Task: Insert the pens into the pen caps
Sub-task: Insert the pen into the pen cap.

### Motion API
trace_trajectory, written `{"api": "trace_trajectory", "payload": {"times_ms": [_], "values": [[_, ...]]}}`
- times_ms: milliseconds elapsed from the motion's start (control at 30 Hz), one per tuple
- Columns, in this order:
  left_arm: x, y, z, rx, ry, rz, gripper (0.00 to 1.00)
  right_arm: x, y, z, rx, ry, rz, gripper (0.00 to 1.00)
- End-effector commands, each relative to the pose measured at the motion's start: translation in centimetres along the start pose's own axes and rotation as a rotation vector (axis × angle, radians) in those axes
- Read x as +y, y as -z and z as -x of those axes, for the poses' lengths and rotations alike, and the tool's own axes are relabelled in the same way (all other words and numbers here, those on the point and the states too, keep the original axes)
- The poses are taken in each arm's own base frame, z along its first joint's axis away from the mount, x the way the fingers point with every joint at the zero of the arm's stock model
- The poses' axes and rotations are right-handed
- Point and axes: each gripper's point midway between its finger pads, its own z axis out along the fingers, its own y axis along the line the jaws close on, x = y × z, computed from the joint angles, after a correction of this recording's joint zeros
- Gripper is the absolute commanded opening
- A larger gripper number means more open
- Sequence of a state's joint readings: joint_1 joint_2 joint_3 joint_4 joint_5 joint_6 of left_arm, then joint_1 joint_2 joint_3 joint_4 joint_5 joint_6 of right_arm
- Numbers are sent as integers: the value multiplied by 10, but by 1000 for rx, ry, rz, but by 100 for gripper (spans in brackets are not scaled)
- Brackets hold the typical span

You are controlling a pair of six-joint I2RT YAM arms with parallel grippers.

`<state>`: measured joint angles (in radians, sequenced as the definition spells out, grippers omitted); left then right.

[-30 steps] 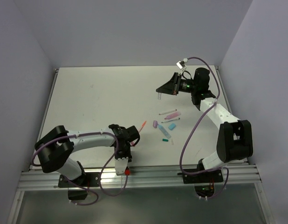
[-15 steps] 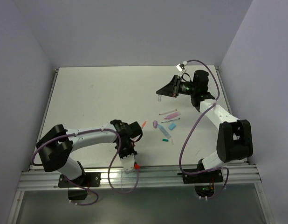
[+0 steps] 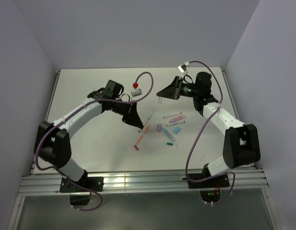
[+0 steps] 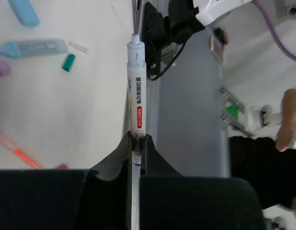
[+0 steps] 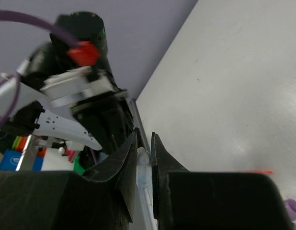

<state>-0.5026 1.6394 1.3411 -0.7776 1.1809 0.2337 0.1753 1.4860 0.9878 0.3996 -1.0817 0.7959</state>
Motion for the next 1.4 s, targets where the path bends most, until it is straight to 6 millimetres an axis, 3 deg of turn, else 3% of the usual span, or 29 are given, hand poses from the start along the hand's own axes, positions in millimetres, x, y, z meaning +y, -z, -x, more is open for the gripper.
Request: {"api": "trace_trajectory", "payload": {"times_ms": [0, 133, 233, 467, 767, 1367], "values": [[-53, 12, 48, -232, 216, -94, 0, 35, -3, 26, -100, 25, 44, 0], [-45, 22, 62, -369, 387, -103, 0, 34, -11, 30, -155, -197, 85, 0], [-47, 24, 71, -403, 393, -110, 0, 31, -19, 22, -146, -220, 98, 0], [-44, 15, 61, -379, 391, -98, 0, 28, -28, 14, -117, -255, 115, 0], [-51, -1, 47, -328, 400, -118, 0, 35, -30, 22, -120, -265, 140, 0], [-45, 1, 40, -321, 404, -96, 1, 42, -24, 21, -124, -274, 159, 0]]}}
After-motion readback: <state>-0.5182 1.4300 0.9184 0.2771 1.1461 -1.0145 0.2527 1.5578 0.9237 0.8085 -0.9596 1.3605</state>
